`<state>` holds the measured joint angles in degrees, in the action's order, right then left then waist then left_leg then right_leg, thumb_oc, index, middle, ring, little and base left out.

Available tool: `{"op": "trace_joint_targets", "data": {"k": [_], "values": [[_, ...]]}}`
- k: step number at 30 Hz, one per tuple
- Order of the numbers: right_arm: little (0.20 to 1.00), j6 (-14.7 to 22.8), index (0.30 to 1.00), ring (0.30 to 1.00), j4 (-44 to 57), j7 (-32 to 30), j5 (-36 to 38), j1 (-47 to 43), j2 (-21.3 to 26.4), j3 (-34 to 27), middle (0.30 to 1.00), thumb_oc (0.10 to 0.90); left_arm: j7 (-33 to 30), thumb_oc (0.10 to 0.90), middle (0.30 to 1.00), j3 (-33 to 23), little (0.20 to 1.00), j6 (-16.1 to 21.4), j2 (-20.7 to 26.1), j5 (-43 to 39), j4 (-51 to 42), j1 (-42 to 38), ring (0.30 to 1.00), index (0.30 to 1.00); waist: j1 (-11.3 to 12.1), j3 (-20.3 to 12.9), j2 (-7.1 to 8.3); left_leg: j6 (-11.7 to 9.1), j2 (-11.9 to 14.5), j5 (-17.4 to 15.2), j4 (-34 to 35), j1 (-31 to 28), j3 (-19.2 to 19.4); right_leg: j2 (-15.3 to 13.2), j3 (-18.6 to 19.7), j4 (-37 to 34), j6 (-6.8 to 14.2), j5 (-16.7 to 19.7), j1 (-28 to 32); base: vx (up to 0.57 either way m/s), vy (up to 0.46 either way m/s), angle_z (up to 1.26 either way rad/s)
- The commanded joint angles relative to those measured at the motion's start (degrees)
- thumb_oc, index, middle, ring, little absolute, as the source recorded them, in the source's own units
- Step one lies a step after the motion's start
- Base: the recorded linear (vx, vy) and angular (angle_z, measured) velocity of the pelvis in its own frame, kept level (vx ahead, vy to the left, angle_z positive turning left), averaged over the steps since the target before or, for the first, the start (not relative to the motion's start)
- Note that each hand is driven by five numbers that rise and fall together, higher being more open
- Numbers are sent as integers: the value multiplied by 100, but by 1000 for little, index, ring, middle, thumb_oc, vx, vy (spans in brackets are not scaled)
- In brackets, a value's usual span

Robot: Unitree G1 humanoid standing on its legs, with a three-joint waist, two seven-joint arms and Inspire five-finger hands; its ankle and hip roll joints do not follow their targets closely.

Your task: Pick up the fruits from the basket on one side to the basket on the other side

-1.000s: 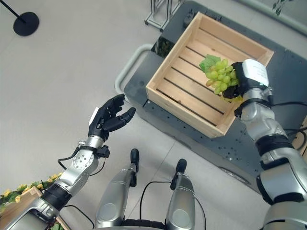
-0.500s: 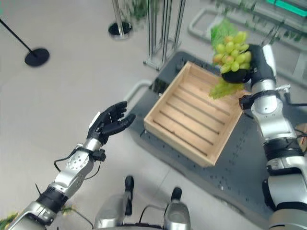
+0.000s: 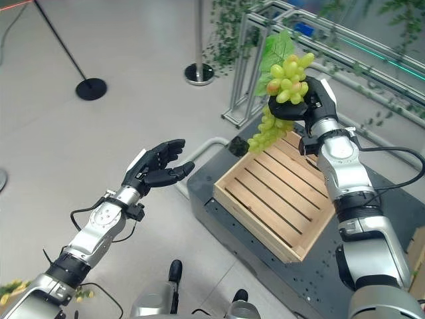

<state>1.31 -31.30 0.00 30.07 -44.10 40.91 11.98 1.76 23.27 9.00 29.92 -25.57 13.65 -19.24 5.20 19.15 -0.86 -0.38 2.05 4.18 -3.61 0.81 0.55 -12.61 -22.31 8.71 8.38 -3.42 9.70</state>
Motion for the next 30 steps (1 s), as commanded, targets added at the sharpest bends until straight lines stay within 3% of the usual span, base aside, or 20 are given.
{"op": "trace_joint_targets", "data": {"k": [1, 2, 5, 6, 7, 9, 11, 14, 16, 18, 19, 22, 30], "values": [[300, 687, 300, 300, 802, -412, 272, -443, 42, 91, 300, 400, 160, 800, 900, 14, 900, 493, 52, -224, -258, -334, 900, 900, 203, -982, 191, 11, -53, -554, -54, -487, -246, -379, 949, 1776, -69, 651, -987, 10, -192, 93], [300, 739, 300, 300, 833, -430, 271, -427, -11, 115, 300, 400, 189, 800, 900, 73, 900, 568, 29, -338, -205, -362, 900, 900, 126, -943, 198, 35, -79, -475, 121, -562, -561, -107, 1385, 1590, -114, 569, -1032, 25, -260, 88], [300, 679, 300, 300, 1025, -521, 388, -373, 157, 158, 300, 400, 400, 800, 900, 189, 900, 704, -144, -610, -58, -451, 900, 900, -113, -1020, 261, 22, -121, -305, 405, -566, -1150, 549, 2005, 548, -261, 296, -871, 48, -314, 106], [300, 682, 300, 300, 1020, -439, 389, -447, 208, 160, 300, 400, 446, 800, 900, 194, 900, 694, -311, -651, -9, -530, 900, 900, -190, -1083, 312, -29, -107, -312, 487, -549, -1320, 709, 2313, -144, -328, 317, -755, 20, -366, 161], [300, 692, 300, 300, 987, -365, 414, -476, 212, 145, 300, 400, 426, 800, 900, 216, 900, 656, -362, -673, 16, -563, 900, 900, -186, -1102, 324, -53, -84, -309, 495, -501, -1366, 774, 2355, -164, -356, 239, -717, -8, -329, 167], [300, 618, 300, 300, 920, -89, 404, -611, 182, 191, 300, 400, 334, 800, 900, 219, 900, 715, -492, -616, 103, -551, 900, 900, -48, -1141, 336, -278, 116, 0, 767, -376, -1245, 840, 2011, -481, -387, 166, -454, -14, -296, 170], [300, 505, 300, 300, 877, 15, 522, -696, 308, 211, 300, 400, 575, 800, 900, 194, 900, 721, -586, -743, 121, -543, 900, 900, -2, -1187, 382, -400, 264, 76, 687, -175, -859, 841, 1772, -662, -440, 162, -294, -65, -174, 103], [300, 482, 300, 300, 837, 103, 584, -634, 561, 205, 300, 400, 783, 800, 900, 296, 900, 540, -751, -850, 130, -701, 900, 900, -122, -1257, 550, -455, 363, -216, -255, 158, -119, 657, 1343, -719, -518, 206, -318, -126, -52, 79], [300, 486, 300, 300, 775, 163, 656, -715, 607, 329, 300, 400, 740, 800, 900, 412, 900, 506, -821, -879, 177, -854, 900, 900, -228, -1319, 631, -435, 289, -524, -923, 198, 131, 544, 1193, -787, -525, 319, -401, -119, 31, 87], [300, 451, 300, 300, 676, 172, 650, -808, 520, 402, 300, 400, 745, 800, 900, 437, 900, 411, -826, -888, 206, -1019, 900, 900, -314, -1398, 581, -386, 323, -683, -703, -10, 361, 522, 1075, -794, -492, 352, -442, -30, 100, 51], [300, 400, 300, 300, 693, 88, 754, -804, 445, 432, 300, 400, 789, 800, 900, 516, 900, 383, -809, -1043, 280, -1207, 900, 900, -384, -1498, 461, -405, 408, -515, -29, -284, 444, 564, 964, -848, -444, 369, -432, 1, 122, 40], [300, 117, 300, 300, 760, 8, 968, -831, 234, 391, 300, 400, 1074, 800, 900, 558, 900, 175, -812, -1564, 246, -1488, 900, 900, -350, -1652, 364, -454, 303, -349, 684, -611, 176, 595, 939, -1195, -312, 554, -368, 7, 72, 47], [300, -11, 300, 300, 703, 313, 1272, -1077, -133, 658, 300, 400, 1138, 800, 900, 480, 900, -123, -788, -2217, 375, -1828, 900, 900, -312, -1858, 315, -434, 273, -382, 861, -684, 283, 539, 893, -1371, -231, 618, -321, 0, 51, 5]]}}
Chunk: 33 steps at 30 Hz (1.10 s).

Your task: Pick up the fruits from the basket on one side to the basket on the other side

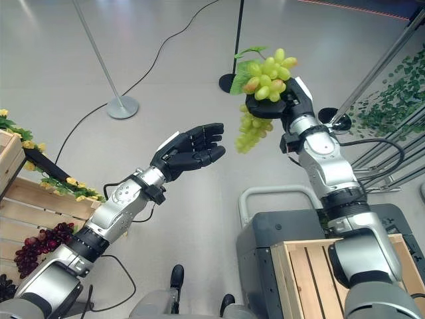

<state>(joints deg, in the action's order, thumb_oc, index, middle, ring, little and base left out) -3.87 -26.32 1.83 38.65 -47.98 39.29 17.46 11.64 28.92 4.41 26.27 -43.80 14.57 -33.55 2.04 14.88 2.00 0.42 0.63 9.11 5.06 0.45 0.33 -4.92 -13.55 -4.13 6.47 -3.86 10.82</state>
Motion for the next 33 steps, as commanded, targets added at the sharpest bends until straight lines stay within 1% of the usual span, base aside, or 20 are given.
{"op": "trace_joint_targets", "data": {"k": [1, 6, 7, 11, 14, 16, 19, 20, 23, 25, 26, 28, 30, 31, 33], "values": [[300, 482, 300, 300, 267, 161, 408, -648, -14, 105, 300, 400, 107, 800, 900, -110, 900, 311, -426, -424, 282, -433, 900, 900, -8, -1441, 24, -513, 419, -874, -6, -646, 312, -228, 24, -87, -47, 657, -428, -6, 53, 1], [300, 351, 300, 300, 345, 230, 415, -693, -181, 257, 300, 400, -177, 800, 900, -101, 900, 167, -548, -208, 463, -693, 900, 900, -57, -1472, 36, -515, 436, -863, -6, -651, 345, -210, 88, -87, -54, 624, -407, -2, 14, 0], [300, 283, 300, 300, 396, 238, 408, -726, -222, 306, 300, 400, -193, 800, 900, -107, 900, 138, -525, -230, 548, -808, 900, 900, -52, -1475, 34, -521, 445, -849, -6, -649, 344, -219, 75, -87, -49, 617, -395, 0, 0, 0], [300, 223, 300, 300, 394, 298, 439, -844, -359, 413, 300, 400, -254, 800, 900, -128, 900, 5, -548, -139, 688, -1037, 900, 900, -39, -1489, 26, -541, 478, -840, -6, -649, 353, -220, 51, -87, -48, 585, -375, 0, 0, 0], [300, 160, 300, 300, 449, 323, 498, -984, -500, 565, 300, 400, -485, 800, 900, -100, 900, -86, -575, -2, 818, -1167, 900, 900, -35, -1507, 24, -549, 494, -824, -6, -651, 352, -212, 60, -87, -49, 561, -368, 0, 0, 0], [300, 111, 300, 300, 465, 343, 506, -1145, -637, 704, 300, 400, -660, 800, 900, -120, 900, -111, -607, 184, 1077, -1295, 900, 900, -22, -1517, 19, -558, 513, -808, -6, -642, 352, -207, 62, -87, -55, 539, -360, 0, 0, 0], [300, 82, 300, 300, 452, 373, 561, -1243, -750, 770, 300, 400, -684, 800, 900, -161, 900, -182, -646, 243, 1284, -1392, 900, 900, -13, -1520, 22, -561, 516, -804, -6, -644, 330, -202, 66, -87, -55, 525, -344, 13, 7, -4], [300, 42, 300, 300, 470, 381, 582, -1297, -819, 792, 300, 400, -698, 800, 900, -153, 900, -271, -668, 323, 1371, -1438, 900, 900, -11, -1523, 22, -563, 521, -802, -6, -645, 326, -198, 70, -87, -58, 513, -336, 0, 0, 0], [300, -33, 300, 300, 481, 393, 604, -1390, -982, 855, 300, 400, -852, 800, 900, -85, 900, -270, -772, 754, 1574, -1479, 900, 900, -9, -1525, 26, -568, 526, -806, -6, -646, 323, -199, 79, -87, -53, 496, -330, 0, 0, 0], [300, -107, 300, 300, 499, 468, 683, -1423, -1040, 915, 300, 400, -908, 800, 900, -13, 900, -261, -746, 1045, 1765, -1559, 900, 900, -14, -1530, 25, -569, 525, -804, -6, -655, 320, -203, 97, -87, -48, 488, -322, 0, 0, 0], [300, -114, 300, 300, 498, 470, 684, -1430, -1052, 921, 300, 400, -903, 800, 900, 1, 900, -264, -744, 1064, 1787, -1571, 900, 900, -14, -1527, 24, -570, 526, -804, -6, -657, 321, -204, 98, -87, -47, 486, -319, 0, 0, 0], [300, -154, 300, 300, 485, 531, 750, -1460, -1122, 951, 300, 400, -897, 800, 900, 58, 900, -407, -740, 1221, 1861, -1655, 900, 900, -8, -1518, 20, -570, 531, -800, -6, -660, 320, -212, 100, -87, -39, 481, -308, 0, 0, 0], [300, -173, 300, 300, 508, 535, 741, -1458, -1170, 961, 300, 400, -886, 800, 900, 88, 900, -465, -724, 1439, 1889, -1687, 900, 900, -5, -1512, 20, -569, 533, -801, -6, -666, 326, -215, 99, -87, -37, 479, -302, 0, 0, 0], [300, -204, 300, 300, 583, 505, 751, -1484, -1214, 998, 300, 400, -861, 800, 900, 261, 900, -617, -688, 1772, 1929, -1755, 900, 900, -7, -1506, 16, -569, 541, -797, -6, -667, 334, -216, 103, -87, -31, 478, -301, 0, 0, 0], [300, -205, 300, 300, 647, 490, 788, -1509, -1221, 1038, 300, 400, -774, 800, 900, 394, 900, -786, -633, 1954, 1956, -1781, 900, 900, -8, -1502, 14, -570, 541, -798, -6, -672, 333, -217, 113, -87, -20, 476, -300, 0, 0, 0]]}}
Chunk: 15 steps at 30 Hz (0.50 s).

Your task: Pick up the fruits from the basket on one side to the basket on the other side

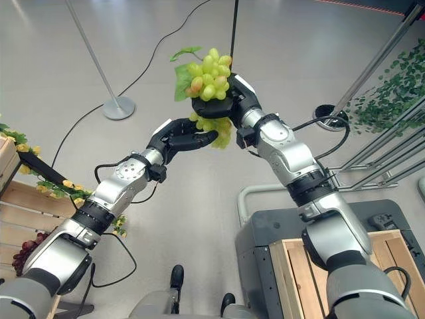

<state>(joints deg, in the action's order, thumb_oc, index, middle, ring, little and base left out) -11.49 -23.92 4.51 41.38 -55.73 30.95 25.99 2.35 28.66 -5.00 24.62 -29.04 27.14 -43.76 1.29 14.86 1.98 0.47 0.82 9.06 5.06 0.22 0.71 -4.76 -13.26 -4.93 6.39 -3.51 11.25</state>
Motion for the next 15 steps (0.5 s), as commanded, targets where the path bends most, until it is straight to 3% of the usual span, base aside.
{"op": "trace_joint_targets", "data": {"k": [1, 5, 15], "values": [[300, 553, 300, 300, 411, 222, 519, -737, -387, 186, 300, 400, 162, 800, 900, 425, 900, 147, -463, 480, 703, -760, 900, 900, 67, -1500, 17, -575, 521, -793, -6, -650, 295, -233, 86, -7, -12, 440, -343, 0, 0, 0], [300, 444, 300, 300, 434, 228, 688, -818, -465, 245, 300, 400, 261, 800, 900, 527, 900, 256, -466, 275, 868, -808, 900, 900, 74, -1491, 14, -577, 516, -788, -6, -652, 282, -242, 102, -7, -8, 444, -344, 0, 0, 0], [300, 235, 300, 300, 397, 310, 787, -689, -619, 270, 300, 400, -468, 800, 900, 315, 900, 534, -606, 215, 927, -804, 900, 900, 91, -1465, 57, -595, 544, -778, -6, -665, 247, -236, 112, -7, -23, 430, -313, 0, 0, 0]]}}
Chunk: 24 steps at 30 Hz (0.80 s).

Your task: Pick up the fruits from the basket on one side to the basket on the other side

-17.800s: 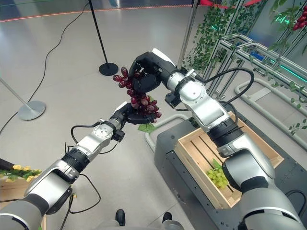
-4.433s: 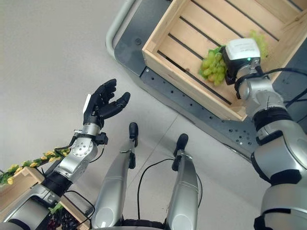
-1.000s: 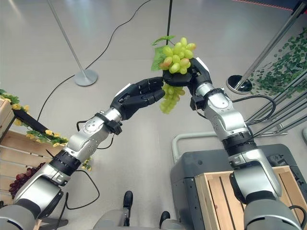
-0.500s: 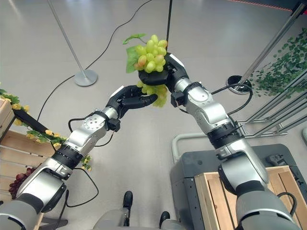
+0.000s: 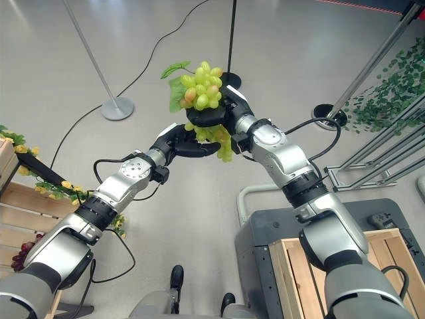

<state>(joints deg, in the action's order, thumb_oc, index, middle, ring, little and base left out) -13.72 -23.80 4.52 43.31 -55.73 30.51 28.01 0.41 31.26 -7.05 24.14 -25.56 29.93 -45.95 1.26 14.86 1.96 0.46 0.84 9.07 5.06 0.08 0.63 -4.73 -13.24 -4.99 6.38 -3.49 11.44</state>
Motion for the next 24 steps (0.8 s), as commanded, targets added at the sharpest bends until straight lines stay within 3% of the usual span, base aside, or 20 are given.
{"op": "trace_joint_targets", "data": {"k": [1, 4, 12, 24], "values": [[300, 437, 300, 300, 380, 314, 598, -691, -591, 57, 300, 400, -363, 800, 900, 1, 900, 838, -583, -238, 663, -575, 900, 900, 96, -1463, 67, -597, 548, -776, -6, -654, 256, -235, 110, -1, -27, 423, -324, 0, 0, 0], [300, 423, 300, 300, 399, 308, 576, -671, -607, 36, 300, 400, -469, 800, 900, -106, 900, 989, -620, -498, 651, -540, 900, 900, 90, -1463, 73, -600, 552, -781, -6, -662, 257, -232, 117, -1, -30, 418, -318, 0, 0, 0], [300, 458, 300, 300, 458, 276, 699, -579, -537, -220, 300, 400, -391, 800, 900, -669, 900, 1893, -866, -1144, 567, -78, 900, 900, 80, -1457, 117, -613, 575, -790, -6, -686, 265, -220, 138, -1, -65, 393, -298, 0, 0, 0], [300, 483, 300, 300, 280, 302, 1120, -586, -528, -346, 300, 400, 348, 800, 900, -738, 900, 2081, -869, -1472, 476, 137, 900, 900, 115, -1497, 140, -605, 570, -822, -6, -718, 279, -216, 155, -1, -70, 392, -278, 0, 0, -1]]}}
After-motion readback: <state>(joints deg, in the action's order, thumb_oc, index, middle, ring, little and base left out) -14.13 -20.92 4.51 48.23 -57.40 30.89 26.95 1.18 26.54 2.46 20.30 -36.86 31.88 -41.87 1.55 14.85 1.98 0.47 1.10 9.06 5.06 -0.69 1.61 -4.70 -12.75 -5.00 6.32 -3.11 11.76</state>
